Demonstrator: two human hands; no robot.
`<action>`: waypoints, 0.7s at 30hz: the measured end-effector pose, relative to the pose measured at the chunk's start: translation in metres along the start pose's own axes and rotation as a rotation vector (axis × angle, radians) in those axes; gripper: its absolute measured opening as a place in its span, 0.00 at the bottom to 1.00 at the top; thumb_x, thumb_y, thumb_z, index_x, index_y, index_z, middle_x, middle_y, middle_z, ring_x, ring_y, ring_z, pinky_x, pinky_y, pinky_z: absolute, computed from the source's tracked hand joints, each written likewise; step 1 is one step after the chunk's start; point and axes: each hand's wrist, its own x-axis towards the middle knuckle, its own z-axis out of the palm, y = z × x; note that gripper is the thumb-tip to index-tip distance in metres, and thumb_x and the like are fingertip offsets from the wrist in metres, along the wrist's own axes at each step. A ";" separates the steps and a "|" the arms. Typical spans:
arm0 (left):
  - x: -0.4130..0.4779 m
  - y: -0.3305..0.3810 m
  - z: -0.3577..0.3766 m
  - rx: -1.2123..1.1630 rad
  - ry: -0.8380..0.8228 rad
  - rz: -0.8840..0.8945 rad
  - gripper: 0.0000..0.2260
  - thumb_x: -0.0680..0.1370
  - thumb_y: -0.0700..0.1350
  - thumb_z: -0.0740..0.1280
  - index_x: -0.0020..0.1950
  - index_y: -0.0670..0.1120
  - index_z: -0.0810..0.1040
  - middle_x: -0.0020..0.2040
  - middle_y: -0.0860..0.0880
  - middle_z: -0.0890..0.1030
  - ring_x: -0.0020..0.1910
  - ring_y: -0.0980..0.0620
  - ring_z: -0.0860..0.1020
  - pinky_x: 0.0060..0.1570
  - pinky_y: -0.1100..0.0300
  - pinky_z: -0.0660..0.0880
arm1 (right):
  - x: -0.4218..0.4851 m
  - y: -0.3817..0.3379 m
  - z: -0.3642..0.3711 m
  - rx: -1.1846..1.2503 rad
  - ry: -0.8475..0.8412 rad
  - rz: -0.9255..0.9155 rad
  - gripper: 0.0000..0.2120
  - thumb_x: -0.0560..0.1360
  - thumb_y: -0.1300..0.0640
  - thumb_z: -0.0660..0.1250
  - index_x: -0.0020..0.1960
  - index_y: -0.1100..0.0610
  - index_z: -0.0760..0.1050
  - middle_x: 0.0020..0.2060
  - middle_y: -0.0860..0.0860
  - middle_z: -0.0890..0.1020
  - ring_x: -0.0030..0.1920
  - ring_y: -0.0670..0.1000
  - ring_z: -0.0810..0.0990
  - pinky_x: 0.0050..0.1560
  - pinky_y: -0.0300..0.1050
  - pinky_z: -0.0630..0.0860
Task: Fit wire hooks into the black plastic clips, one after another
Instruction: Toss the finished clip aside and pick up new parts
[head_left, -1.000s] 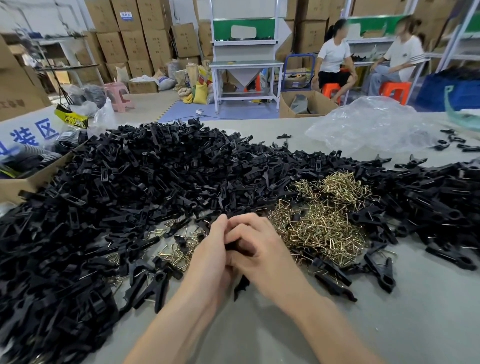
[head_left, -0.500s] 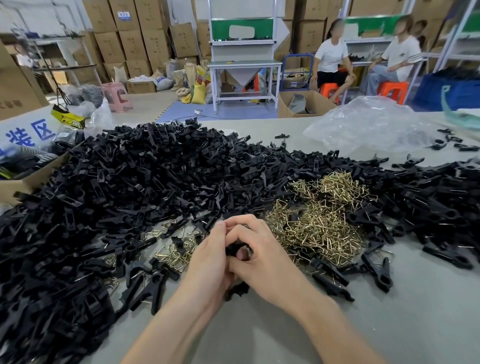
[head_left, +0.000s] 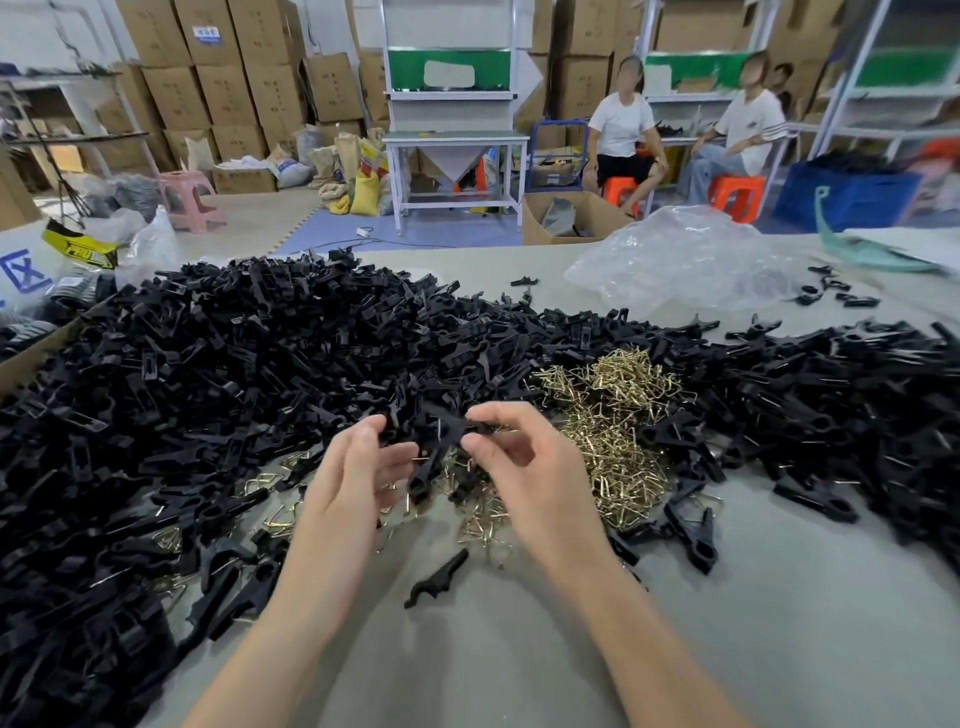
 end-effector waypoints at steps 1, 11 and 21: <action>0.000 0.000 0.000 0.022 0.025 0.014 0.13 0.84 0.58 0.54 0.62 0.61 0.76 0.52 0.55 0.85 0.53 0.58 0.83 0.54 0.57 0.74 | 0.007 -0.005 -0.012 0.080 0.101 0.016 0.11 0.77 0.58 0.73 0.54 0.43 0.80 0.46 0.39 0.84 0.45 0.41 0.83 0.45 0.31 0.77; 0.003 -0.008 -0.009 0.692 0.206 0.174 0.15 0.82 0.49 0.60 0.69 0.49 0.72 0.58 0.52 0.80 0.59 0.49 0.76 0.59 0.47 0.72 | 0.050 -0.035 -0.100 1.105 0.335 0.231 0.15 0.76 0.61 0.73 0.60 0.66 0.77 0.56 0.60 0.84 0.56 0.54 0.85 0.53 0.39 0.81; 0.021 -0.017 -0.039 1.329 0.127 0.100 0.20 0.84 0.59 0.55 0.70 0.51 0.74 0.65 0.46 0.78 0.65 0.43 0.75 0.69 0.47 0.61 | 0.007 0.000 0.017 0.388 -0.037 0.297 0.15 0.84 0.64 0.60 0.69 0.54 0.72 0.47 0.58 0.85 0.43 0.52 0.85 0.49 0.45 0.84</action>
